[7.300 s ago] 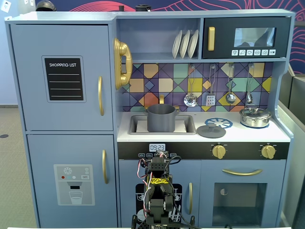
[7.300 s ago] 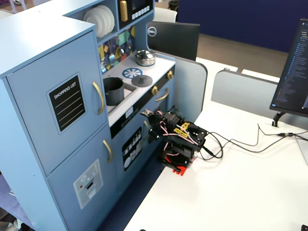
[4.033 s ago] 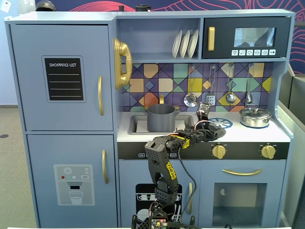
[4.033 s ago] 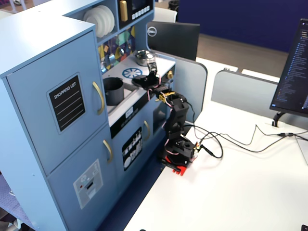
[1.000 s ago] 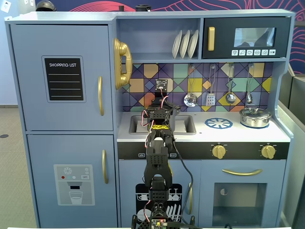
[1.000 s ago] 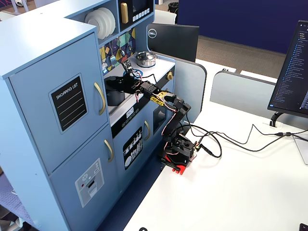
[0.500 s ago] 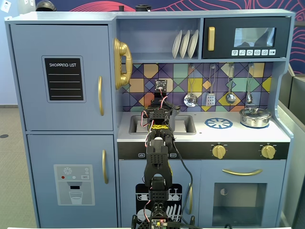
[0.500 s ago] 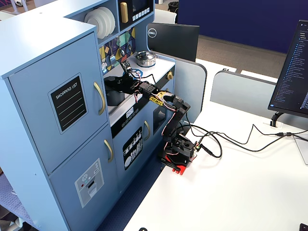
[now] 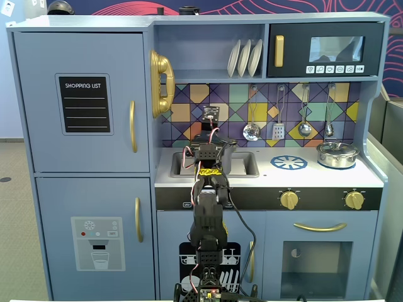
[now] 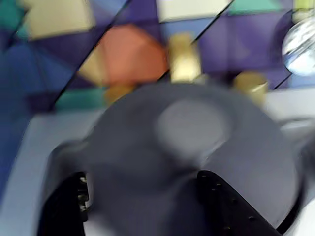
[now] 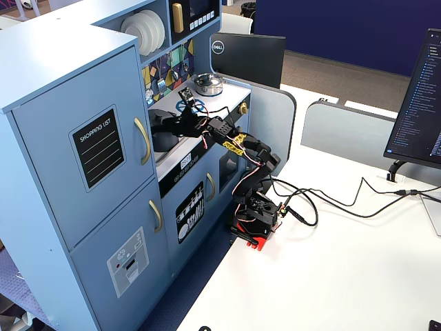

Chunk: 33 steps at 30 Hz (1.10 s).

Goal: Pick up the lid from the counter and put it on the gray recipient

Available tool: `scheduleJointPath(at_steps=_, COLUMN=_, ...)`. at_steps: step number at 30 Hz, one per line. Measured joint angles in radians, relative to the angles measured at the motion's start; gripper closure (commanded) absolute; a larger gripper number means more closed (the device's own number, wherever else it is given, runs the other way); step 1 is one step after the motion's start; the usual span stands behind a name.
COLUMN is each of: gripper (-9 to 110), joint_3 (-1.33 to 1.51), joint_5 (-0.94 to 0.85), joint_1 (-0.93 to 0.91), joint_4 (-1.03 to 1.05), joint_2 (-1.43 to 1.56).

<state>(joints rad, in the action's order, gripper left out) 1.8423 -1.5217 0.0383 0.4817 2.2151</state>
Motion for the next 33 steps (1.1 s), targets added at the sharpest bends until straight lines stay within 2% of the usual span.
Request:
scheduleJointPath(at_steps=6, gripper=85, joint_3=0.017, joint_5=-0.018, joint_1=0.006, joint_4=0.255, joint_2=0.201)
scheduleJointPath(at_steps=12, gripper=101, joint_3=0.017, joint_5=-0.063, joint_1=0.026, joint_4=0.646, joint_2=0.430)
scheduleJointPath(at_steps=16, gripper=101, joint_3=0.097, joint_5=-0.051, joint_1=0.015, joint_4=0.877, joint_2=0.534)
scheduleJointPath(at_steps=20, gripper=101, joint_3=0.334, joint_5=-0.069, joint_1=-0.028, joint_4=0.885, joint_2=0.601)
scheduleJointPath(at_steps=27, gripper=101, joint_3=0.874, joint_5=-0.026, joint_1=-0.041, joint_4=0.655, joint_2=0.696)
scheduleJointPath(at_steps=33, gripper=101, joint_3=1.109, joint_5=0.017, joint_1=-0.048, joint_4=0.669, joint_2=0.792)
